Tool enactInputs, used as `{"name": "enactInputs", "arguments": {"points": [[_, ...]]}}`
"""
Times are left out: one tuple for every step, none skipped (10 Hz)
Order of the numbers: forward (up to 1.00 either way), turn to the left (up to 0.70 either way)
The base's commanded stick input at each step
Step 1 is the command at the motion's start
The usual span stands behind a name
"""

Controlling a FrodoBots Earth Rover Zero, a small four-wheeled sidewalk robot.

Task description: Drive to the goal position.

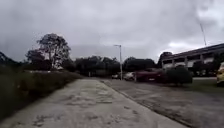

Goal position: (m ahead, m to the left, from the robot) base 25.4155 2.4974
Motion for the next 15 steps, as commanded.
{"name": "enactInputs", "arguments": {"points": [[0.5, 0.0], [0.5, 0.0], [0.5, 0.0], [0.5, 0.0], [0.5, 0.0], [0.5, 0.0], [0.5, 0.0], [0.5, 0.0], [0.5, 0.0], [0.5, 0.0], [0.5, 0.0], [0.5, 0.0], [0.5, 0.0], [0.5, 0.0], [0.5, 0.0]]}}
